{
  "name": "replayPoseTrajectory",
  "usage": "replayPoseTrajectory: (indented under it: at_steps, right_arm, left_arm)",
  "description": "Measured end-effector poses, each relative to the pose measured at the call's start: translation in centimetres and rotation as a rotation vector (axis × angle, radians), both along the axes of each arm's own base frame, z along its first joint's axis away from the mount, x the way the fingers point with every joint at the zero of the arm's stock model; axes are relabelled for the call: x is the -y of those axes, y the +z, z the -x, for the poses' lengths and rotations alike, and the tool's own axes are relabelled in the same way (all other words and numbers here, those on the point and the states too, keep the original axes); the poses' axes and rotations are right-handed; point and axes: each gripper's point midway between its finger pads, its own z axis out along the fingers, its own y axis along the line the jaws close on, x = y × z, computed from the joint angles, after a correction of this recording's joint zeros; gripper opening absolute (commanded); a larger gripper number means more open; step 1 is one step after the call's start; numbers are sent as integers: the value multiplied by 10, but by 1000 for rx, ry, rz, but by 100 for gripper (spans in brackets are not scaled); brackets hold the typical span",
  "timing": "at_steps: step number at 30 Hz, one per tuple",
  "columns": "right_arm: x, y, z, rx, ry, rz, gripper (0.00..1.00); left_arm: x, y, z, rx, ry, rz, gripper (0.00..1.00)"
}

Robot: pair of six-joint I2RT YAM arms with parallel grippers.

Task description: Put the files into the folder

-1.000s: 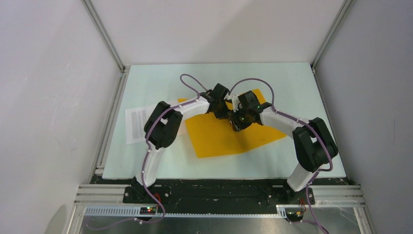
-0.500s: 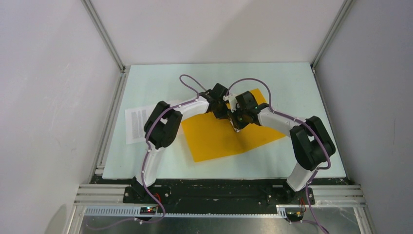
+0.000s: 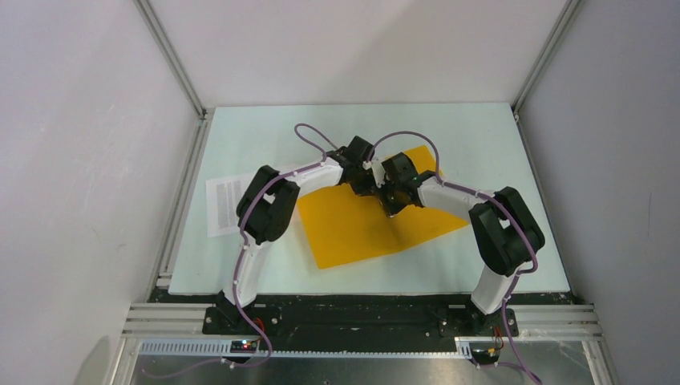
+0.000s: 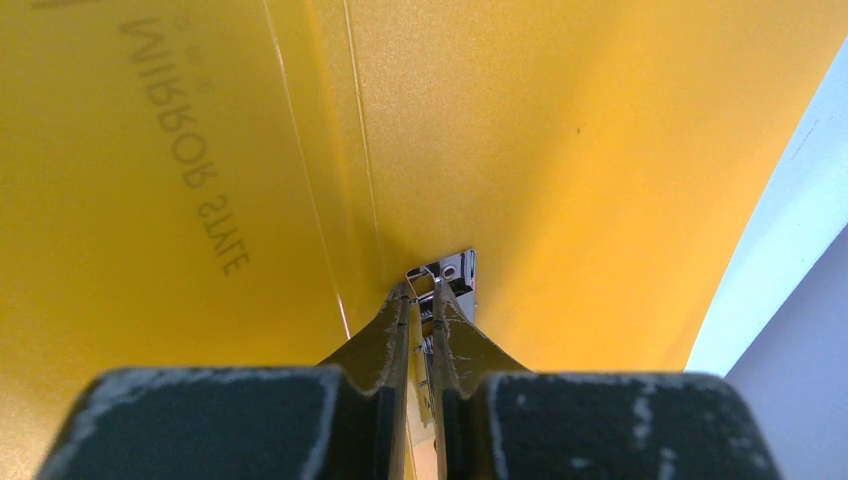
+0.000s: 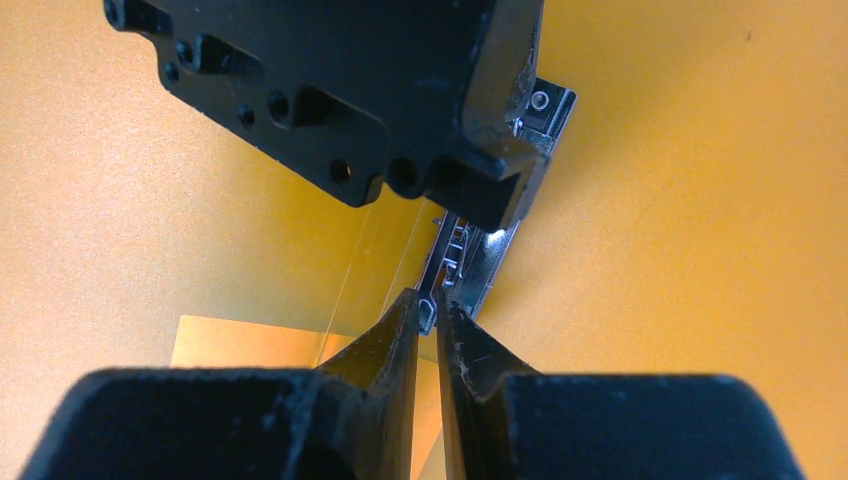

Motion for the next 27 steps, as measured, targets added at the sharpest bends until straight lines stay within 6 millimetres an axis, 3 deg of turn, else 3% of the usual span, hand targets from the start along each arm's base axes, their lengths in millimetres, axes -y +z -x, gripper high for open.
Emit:
replayPoseTrajectory:
  at_steps: [27]
  right_arm:
    - [-1, -7, 5, -60, -23, 57, 14]
  left_arm:
    - [-4, 0, -3, -22, 17, 20, 3]
